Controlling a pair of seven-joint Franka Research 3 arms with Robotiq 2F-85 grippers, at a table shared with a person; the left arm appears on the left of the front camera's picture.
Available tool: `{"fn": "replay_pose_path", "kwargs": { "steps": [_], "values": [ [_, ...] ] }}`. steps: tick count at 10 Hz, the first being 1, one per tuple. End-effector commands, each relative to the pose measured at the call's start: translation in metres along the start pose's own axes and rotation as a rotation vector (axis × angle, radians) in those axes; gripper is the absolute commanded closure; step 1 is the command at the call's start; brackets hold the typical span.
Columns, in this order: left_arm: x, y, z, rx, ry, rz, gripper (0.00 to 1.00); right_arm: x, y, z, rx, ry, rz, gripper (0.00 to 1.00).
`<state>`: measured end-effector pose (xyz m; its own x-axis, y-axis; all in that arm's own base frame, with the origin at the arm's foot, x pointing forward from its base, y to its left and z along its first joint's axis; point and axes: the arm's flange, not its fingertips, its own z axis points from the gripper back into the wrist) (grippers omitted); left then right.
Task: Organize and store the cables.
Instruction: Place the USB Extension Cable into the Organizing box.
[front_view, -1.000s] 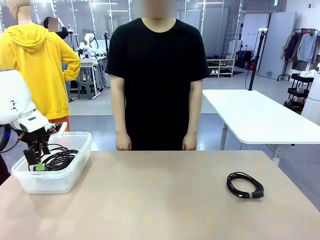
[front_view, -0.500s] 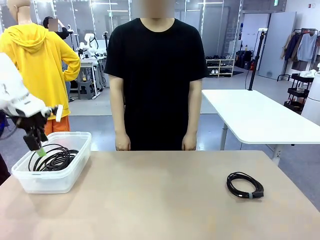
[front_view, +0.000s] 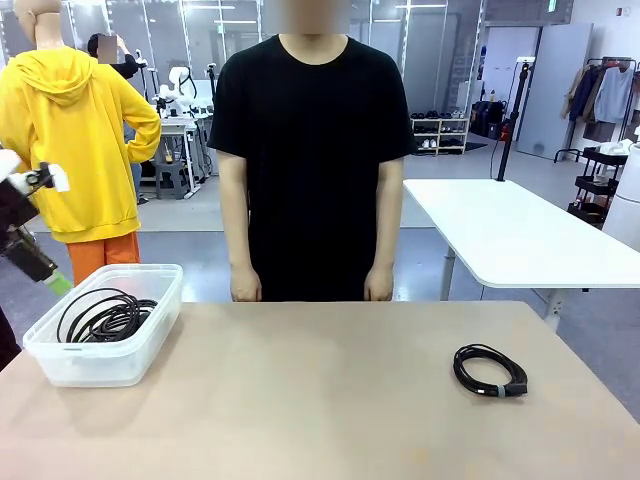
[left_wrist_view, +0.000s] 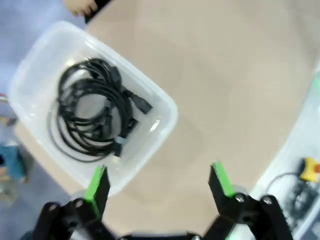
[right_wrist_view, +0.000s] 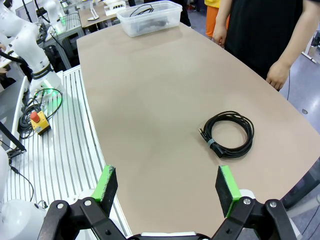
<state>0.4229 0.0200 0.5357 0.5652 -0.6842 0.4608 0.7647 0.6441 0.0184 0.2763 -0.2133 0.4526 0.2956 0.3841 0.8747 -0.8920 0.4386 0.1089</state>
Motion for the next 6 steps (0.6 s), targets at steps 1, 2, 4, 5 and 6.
{"fn": "replay_pose_path", "kwargs": {
  "steps": [1,2,4,5,6],
  "values": [
    [-0.042,-0.038,0.006,0.052,-0.14,0.024,0.0,0.001,0.001,0.001,-0.002,-0.01,0.011,0.0],
    [-0.058,-0.046,0.003,0.059,-0.174,0.025,0.0,0.001,0.001,0.001,-0.002,-0.01,0.011,0.0],
    [-0.079,-0.047,-0.009,0.045,-0.261,-0.012,0.0,0.001,0.001,0.001,-0.002,-0.01,0.011,0.0],
    [-0.077,-0.036,-0.018,0.023,-0.313,-0.061,0.0,0.001,0.001,0.001,-0.002,-0.01,0.011,0.0],
    [-0.07,-0.043,0.01,0.042,-0.185,0.037,0.0,0.001,0.001,0.001,-0.002,-0.01,0.011,0.0]
  ]
}}
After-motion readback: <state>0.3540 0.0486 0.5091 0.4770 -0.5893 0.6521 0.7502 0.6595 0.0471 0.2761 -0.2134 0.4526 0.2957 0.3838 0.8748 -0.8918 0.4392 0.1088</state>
